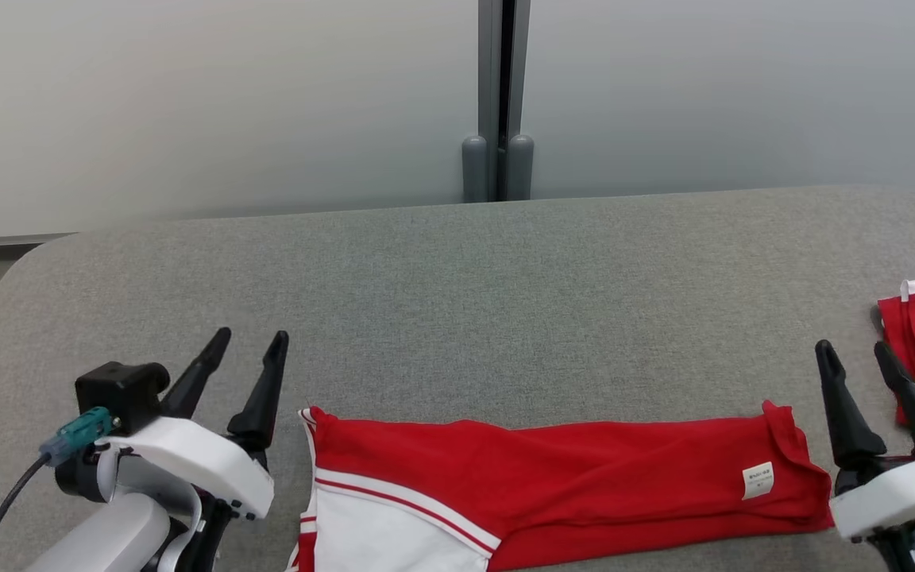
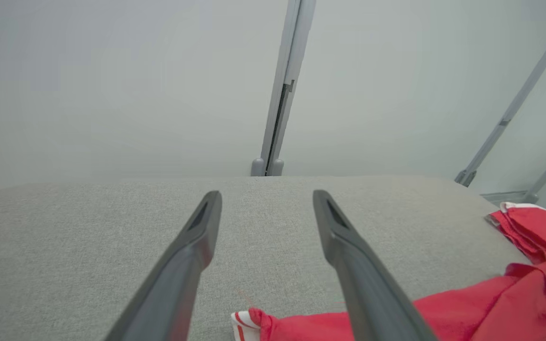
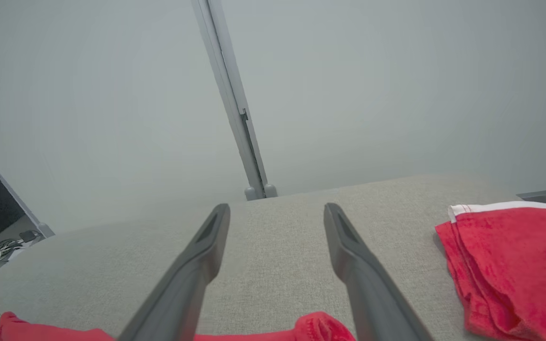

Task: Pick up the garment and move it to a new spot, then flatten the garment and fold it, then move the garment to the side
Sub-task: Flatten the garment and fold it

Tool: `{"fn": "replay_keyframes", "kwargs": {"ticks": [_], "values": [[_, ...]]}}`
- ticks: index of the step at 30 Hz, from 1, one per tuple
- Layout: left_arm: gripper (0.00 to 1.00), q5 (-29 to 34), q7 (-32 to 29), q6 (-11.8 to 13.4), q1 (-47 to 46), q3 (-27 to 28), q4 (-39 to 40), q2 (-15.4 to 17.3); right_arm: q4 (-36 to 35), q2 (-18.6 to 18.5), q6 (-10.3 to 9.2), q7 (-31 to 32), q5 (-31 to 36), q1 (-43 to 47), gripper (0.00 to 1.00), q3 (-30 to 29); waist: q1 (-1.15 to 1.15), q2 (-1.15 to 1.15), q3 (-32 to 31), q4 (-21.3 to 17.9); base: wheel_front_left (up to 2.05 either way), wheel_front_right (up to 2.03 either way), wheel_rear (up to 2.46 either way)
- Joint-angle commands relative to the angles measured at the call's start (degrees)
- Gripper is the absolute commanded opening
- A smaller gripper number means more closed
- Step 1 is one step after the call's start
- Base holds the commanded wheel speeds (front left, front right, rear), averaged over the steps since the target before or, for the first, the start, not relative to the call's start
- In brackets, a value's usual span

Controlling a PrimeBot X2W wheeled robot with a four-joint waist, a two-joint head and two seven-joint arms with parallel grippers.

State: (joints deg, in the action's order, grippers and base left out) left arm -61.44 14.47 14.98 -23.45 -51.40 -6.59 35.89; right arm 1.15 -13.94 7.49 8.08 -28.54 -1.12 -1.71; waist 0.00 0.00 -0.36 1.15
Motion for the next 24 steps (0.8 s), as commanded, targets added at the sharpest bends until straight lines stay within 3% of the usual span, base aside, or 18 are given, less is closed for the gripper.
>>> {"fn": "replay_keyframes", "kwargs": {"ticks": [1,4,8,15,20,24], "values": [[1.00,0.31,0.60,0.55,2.12,3.56,-0.37,-1.78,-0.64,0.00,0.00,-3.68,1.29,1.22,1.00,1.51,0.00,0.00,-0.22,0.00,0.00,0.00,0.00],[1.00,6.38,0.75,0.49,6.84,14.94,1.00,-7.16,-0.83,0.72,0.00,-10.25,3.95,2.45,1.00,3.75,0.00,0.00,-0.44,0.19,0.00,0.00,0.00],[1.00,17.01,0.74,-2.80,15.11,26.61,1.86,-15.12,1.09,2.50,0.00,-16.76,7.31,4.07,1.00,5.50,0.00,0.00,-0.96,0.52,0.00,0.00,0.00],[1.00,32.79,0.75,-10.07,24.81,37.52,1.68,-27.28,5.25,4.97,0.00,-20.69,11.01,5.58,1.00,6.61,0.00,0.00,-1.68,0.96,0.00,0.00,0.00],[1.00,38.63,0.76,-15.65,25.64,42.74,0.06,-31.69,6.64,5.40,0.00,-21.23,11.79,4.47,1.00,6.93,0.00,0.00,-1.48,1.53,0.00,0.00,0.00],[1.00,40.06,0.76,-17.50,24.81,44.21,-0.76,-32.31,6.96,5.27,0.00,-21.18,11.98,3.78,1.00,7.05,0.00,0.00,-1.10,1.83,0.00,0.00,0.00]]}}
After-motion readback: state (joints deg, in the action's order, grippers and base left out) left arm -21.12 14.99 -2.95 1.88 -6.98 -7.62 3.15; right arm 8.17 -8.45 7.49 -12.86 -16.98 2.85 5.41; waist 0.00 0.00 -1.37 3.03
